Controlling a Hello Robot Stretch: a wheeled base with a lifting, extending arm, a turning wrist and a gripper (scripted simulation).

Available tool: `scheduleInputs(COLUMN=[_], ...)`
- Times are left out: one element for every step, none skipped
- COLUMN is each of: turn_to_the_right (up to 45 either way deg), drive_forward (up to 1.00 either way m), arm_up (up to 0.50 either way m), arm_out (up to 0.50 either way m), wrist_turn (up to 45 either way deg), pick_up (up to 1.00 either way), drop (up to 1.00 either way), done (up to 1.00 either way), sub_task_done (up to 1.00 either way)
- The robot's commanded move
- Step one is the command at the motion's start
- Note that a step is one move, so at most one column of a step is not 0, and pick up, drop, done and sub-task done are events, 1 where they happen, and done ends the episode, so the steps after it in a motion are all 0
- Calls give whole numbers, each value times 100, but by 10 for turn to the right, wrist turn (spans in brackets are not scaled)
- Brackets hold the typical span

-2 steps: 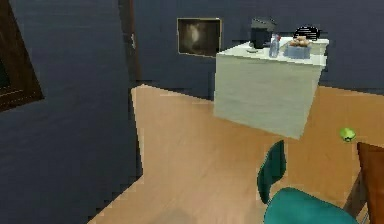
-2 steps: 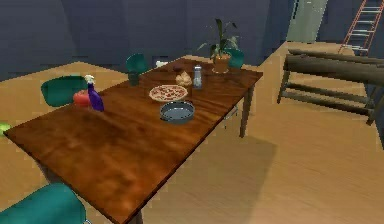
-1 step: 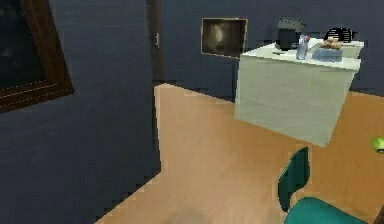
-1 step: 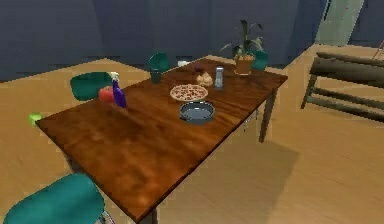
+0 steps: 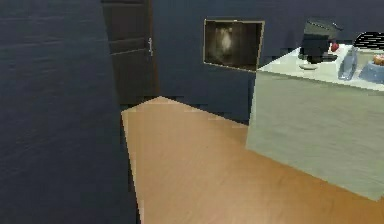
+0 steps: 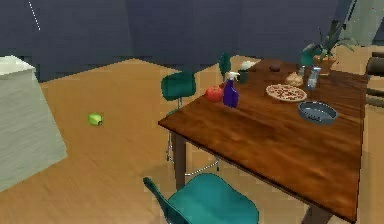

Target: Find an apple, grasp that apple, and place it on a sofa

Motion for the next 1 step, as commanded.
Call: scheduleInputs(turn_to_the_right=[360], drive_forward=[0], arm_up=[0], arm_out=[0], wrist_turn=[0], pick_up=[0], drop=[0], done=[0], sub_task_done=[0])
